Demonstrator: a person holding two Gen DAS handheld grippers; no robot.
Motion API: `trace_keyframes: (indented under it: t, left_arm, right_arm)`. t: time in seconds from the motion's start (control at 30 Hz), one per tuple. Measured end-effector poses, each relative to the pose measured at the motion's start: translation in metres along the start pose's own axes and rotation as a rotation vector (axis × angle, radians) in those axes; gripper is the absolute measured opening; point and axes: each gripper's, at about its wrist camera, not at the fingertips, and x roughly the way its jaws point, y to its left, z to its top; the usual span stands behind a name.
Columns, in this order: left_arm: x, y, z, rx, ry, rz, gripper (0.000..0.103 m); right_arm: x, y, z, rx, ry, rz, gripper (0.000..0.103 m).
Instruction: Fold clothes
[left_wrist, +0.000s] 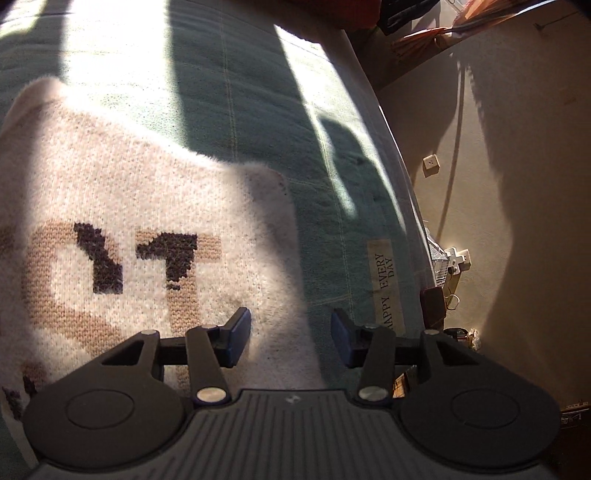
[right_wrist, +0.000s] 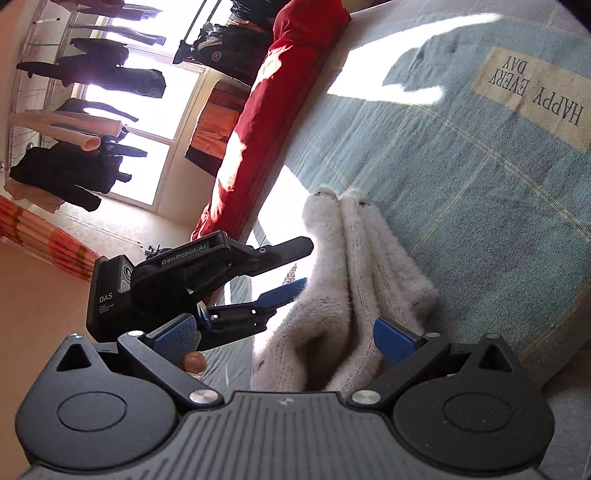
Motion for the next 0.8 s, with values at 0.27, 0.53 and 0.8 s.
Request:
trace_keyframes:
  t: [0.27,0.53,0.8]
  left_arm:
    - [-0.056,-0.01,-0.014,0.292,-0.033,0.048,0.054]
    - [-0.111,0.019,-0.062,0.541,-0.06,0.175,0.065]
    - [-0.122,0.034,-0.098,0.681,-0.048,0.202,0.067]
  right_arm:
    - [-0.003,0.014,-0.001,-0.08,0.049,-0.044,0.103]
    - [0.02,0.021,-0.016,-0.092,0.13,-0.123,0.103]
    - [0.048,0.027,-0.032,-0.114,0.15,-0.198,0.103]
